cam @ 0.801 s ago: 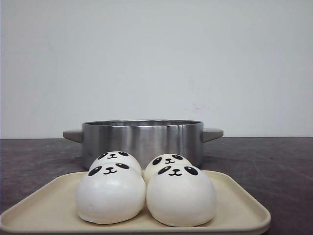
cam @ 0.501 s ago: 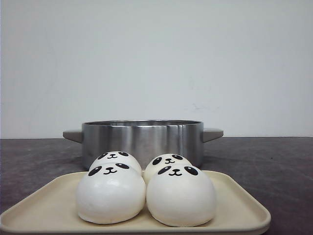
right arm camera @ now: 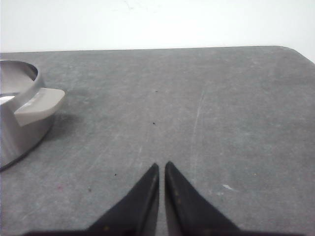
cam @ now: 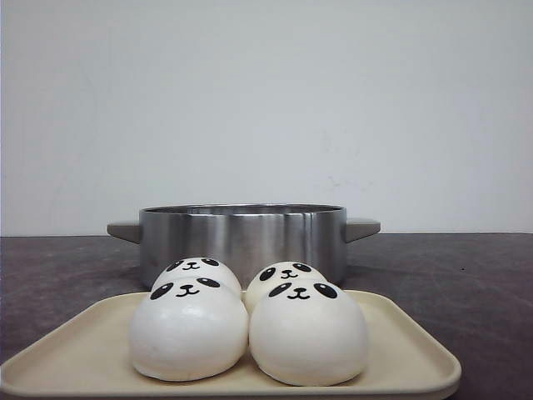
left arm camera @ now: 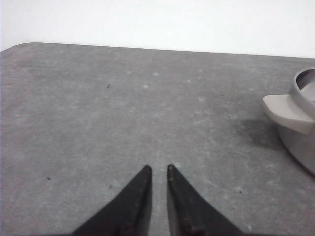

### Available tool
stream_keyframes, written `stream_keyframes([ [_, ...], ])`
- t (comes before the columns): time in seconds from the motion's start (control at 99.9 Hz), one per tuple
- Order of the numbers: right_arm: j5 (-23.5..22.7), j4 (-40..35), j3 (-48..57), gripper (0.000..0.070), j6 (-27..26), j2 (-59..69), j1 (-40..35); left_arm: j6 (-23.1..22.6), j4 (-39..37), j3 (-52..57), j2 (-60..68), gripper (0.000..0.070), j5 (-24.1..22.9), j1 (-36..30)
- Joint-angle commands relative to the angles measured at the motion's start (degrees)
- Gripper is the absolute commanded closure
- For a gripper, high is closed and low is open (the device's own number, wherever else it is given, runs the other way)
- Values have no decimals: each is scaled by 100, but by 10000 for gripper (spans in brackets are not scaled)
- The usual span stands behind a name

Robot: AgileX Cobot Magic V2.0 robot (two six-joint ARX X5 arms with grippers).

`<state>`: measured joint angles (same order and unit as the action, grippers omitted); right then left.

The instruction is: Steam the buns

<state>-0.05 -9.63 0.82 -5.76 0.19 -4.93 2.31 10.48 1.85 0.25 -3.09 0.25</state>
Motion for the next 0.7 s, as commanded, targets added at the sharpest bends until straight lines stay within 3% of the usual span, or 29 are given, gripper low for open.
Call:
stream_keyframes([
  [0.0,2,61,-13,688,59,2,-13,-31,26,-105,-2,677,0,11],
  [0.401,-44,77,-13,688,-22,2,-17,-31,26,-105,-2,677,0,11],
  [0.521,-258,190,-7,688,-586,2,-17,76,17,-105,-2,677,9,11],
  [0.571,-492,341,-7,688,-990,2,-17,529,17,-101,-2,677,35,11],
  [0.691,-1102,1019,2,690,-1725,2,-17,2280,28,-42,-2,677,208,11],
])
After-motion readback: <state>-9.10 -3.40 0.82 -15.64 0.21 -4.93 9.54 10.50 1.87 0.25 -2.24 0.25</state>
